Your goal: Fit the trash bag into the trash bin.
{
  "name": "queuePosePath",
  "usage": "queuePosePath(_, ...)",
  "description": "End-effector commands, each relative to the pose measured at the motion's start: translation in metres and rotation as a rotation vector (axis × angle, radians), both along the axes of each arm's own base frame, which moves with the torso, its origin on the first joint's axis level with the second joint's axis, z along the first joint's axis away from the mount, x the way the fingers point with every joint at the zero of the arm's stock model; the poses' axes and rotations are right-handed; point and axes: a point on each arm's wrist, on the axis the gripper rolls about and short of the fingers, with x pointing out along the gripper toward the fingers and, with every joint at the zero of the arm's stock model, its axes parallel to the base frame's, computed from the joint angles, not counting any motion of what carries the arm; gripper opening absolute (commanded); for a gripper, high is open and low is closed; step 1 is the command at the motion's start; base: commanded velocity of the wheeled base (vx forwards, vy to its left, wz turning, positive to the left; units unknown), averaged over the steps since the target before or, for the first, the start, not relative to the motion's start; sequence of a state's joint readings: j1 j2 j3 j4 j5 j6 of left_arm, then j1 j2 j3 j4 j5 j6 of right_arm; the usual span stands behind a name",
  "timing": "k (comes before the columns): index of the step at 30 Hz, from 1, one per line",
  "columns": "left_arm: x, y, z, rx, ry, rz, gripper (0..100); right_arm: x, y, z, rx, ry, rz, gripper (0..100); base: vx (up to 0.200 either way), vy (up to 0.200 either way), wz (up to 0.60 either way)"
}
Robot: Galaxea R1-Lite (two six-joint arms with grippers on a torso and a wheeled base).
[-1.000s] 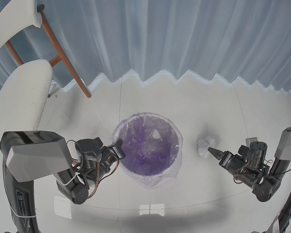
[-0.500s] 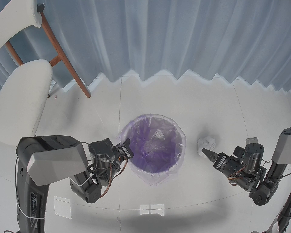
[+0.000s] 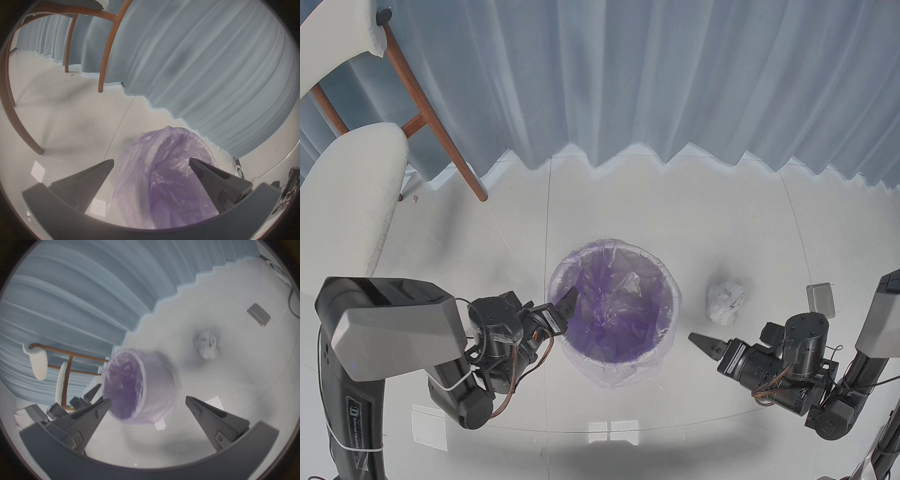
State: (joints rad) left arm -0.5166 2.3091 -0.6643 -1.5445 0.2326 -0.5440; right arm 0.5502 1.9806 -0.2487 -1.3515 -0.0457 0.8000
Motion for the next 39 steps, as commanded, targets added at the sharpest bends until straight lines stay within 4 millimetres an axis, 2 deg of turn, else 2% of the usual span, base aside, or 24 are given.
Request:
queuePosePath(1,-0.034,0.024,0.031,0.006,0.001,0.017,100,-0.014,0.026,-0.006,0.013,0.095,0.084,100,0.0,0.0,0.0)
queuePosePath(2,-0.046,0.032,0.037,0.009,0.007,0.031,100,-0.007,0.032,-0.008,0.032,0.116,0.072,100,0.0,0.0,0.0)
queuePosePath(3,-0.049,0.035,0.038,0.01,0.009,0.037,100,-0.004,0.034,-0.009,0.034,0.124,0.069,100,0.0,0.0,0.0)
queuePosePath(5,-0.067,0.049,0.055,-0.003,-0.009,0.066,100,0.01,0.046,-0.019,0.021,0.186,0.053,100,0.0,0.0,0.0)
queuePosePath(10,-0.095,0.063,0.075,-0.014,-0.042,0.061,100,0.027,0.062,-0.017,0.014,0.229,0.051,100,0.0,0.0,0.0)
queuePosePath(12,-0.106,0.067,0.082,-0.022,-0.059,0.06,100,0.042,0.073,-0.02,-0.005,0.265,0.037,100,0.0,0.0,0.0)
queuePosePath(18,-0.11,0.089,0.091,-0.035,-0.088,0.133,100,0.065,0.093,-0.031,-0.056,0.333,-0.015,100,0.0,0.0,0.0)
queuePosePath(26,-0.109,0.095,0.092,-0.041,-0.093,0.163,100,0.078,0.103,-0.049,-0.084,0.357,-0.037,100,0.0,0.0,0.0)
queuePosePath(29,-0.105,0.105,0.091,-0.033,-0.089,0.21,100,0.086,0.106,-0.055,-0.084,0.355,-0.047,100,0.0,0.0,0.0)
queuePosePath(30,-0.104,0.108,0.091,-0.033,-0.091,0.225,100,0.088,0.107,-0.056,-0.083,0.354,-0.049,0,0.0,0.0,0.0)
queuePosePath(33,-0.101,0.114,0.092,-0.032,-0.096,0.251,100,0.09,0.108,-0.056,-0.088,0.352,-0.047,0,0.0,0.0,0.0)
queuePosePath(39,-0.101,0.12,0.093,-0.041,-0.101,0.273,100,0.093,0.108,-0.032,-0.084,0.324,-0.027,0,0.0,0.0,0.0)
